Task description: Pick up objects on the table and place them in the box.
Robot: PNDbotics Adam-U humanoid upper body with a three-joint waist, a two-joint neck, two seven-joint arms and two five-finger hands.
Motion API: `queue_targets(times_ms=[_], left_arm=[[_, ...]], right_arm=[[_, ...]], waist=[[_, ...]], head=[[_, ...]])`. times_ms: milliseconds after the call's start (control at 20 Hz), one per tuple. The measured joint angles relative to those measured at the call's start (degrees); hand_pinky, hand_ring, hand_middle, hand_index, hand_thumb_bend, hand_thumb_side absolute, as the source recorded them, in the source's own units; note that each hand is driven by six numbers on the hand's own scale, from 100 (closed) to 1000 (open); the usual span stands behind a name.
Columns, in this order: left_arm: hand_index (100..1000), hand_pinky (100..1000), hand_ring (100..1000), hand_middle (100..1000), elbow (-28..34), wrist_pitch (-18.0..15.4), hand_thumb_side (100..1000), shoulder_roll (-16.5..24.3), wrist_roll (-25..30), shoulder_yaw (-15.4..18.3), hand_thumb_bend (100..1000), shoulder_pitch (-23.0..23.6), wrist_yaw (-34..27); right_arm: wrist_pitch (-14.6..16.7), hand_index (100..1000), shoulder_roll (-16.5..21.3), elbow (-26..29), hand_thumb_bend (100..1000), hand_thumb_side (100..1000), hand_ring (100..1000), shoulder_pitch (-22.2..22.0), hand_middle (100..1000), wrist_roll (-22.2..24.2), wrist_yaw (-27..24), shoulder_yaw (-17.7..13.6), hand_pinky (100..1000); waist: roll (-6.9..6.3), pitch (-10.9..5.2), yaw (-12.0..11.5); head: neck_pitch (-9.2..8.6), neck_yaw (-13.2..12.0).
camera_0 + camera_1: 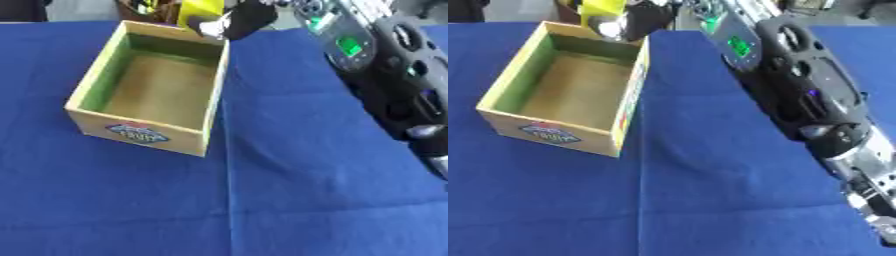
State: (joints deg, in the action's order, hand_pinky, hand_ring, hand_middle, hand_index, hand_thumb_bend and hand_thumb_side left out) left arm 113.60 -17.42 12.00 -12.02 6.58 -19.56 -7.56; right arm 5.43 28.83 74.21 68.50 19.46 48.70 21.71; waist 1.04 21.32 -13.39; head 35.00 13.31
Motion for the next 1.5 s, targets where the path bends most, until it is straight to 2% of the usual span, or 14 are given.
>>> queue_targets(times_ms=[250,500,950,1050,1100,1250,1400,1500], left_arm=[[750,486,590,655,0.00,-0.33,1000,-0.34,0.30,-0.33,168,-1.28,-0.30],[750,486,593,658,0.00,-0.58,1000,-0.52,0.46,-0.36,176,-2.32,-0.51],[750,489,593,657,0.00,-0.98,1000,-0.53,0.07,-0.36,181,-2.87,-0.95],[750,489,593,657,0.00,-0.98,1000,-0.53,0.07,-0.36,181,-2.89,-0.95],[749,488,593,657,0.00,-0.98,1000,-0.53,0.06,-0.36,182,-2.89,-0.95],[749,488,592,657,0.00,-0.97,1000,-0.53,0.06,-0.37,184,-2.90,-0.95],[749,488,592,657,0.00,-0.97,1000,-0.53,0.06,-0.37,181,-2.91,-0.95],[749,488,592,657,0.00,-0.96,1000,-0.54,0.07,-0.41,181,-2.91,-0.95]], right_arm=[[1.12,417,-2.62,-6.71,100,637,691,0.67,293,-2.76,5.58,-1.67,645],[2.52,421,-4.64,-10.55,100,646,695,0.82,300,-4.16,9.41,-2.75,647],[6.00,465,-6.83,-13.67,100,674,730,0.24,346,-3.36,15.52,-3.15,664],[6.82,537,-6.98,-13.76,100,646,765,0.16,406,-2.73,16.11,-3.15,688],[7.18,573,-6.98,-13.80,100,680,778,0.12,438,-2.36,16.32,-3.15,697],[8.45,700,-7.01,-14.12,100,589,802,0.04,533,-0.34,16.52,-3.15,707],[9.47,755,-7.08,-14.19,100,561,824,0.04,593,2.49,16.50,-3.19,724],[9.72,773,-7.14,-14.13,180,570,840,0.04,621,4.06,16.30,-3.40,736]], waist=[[0.78,1.43,-2.33],[1.11,2.24,-3.60],[1.26,2.47,-4.01],[1.27,2.47,-4.12],[1.27,2.47,-4.17],[1.32,2.47,-4.24],[1.39,2.47,-4.24],[1.39,2.47,-4.22]], head=[[-0.81,1.76],[-1.22,3.12],[-1.38,5.46],[-1.38,5.59],[-1.38,5.65],[-1.38,5.88],[-1.39,5.98],[-1.39,5.98]])
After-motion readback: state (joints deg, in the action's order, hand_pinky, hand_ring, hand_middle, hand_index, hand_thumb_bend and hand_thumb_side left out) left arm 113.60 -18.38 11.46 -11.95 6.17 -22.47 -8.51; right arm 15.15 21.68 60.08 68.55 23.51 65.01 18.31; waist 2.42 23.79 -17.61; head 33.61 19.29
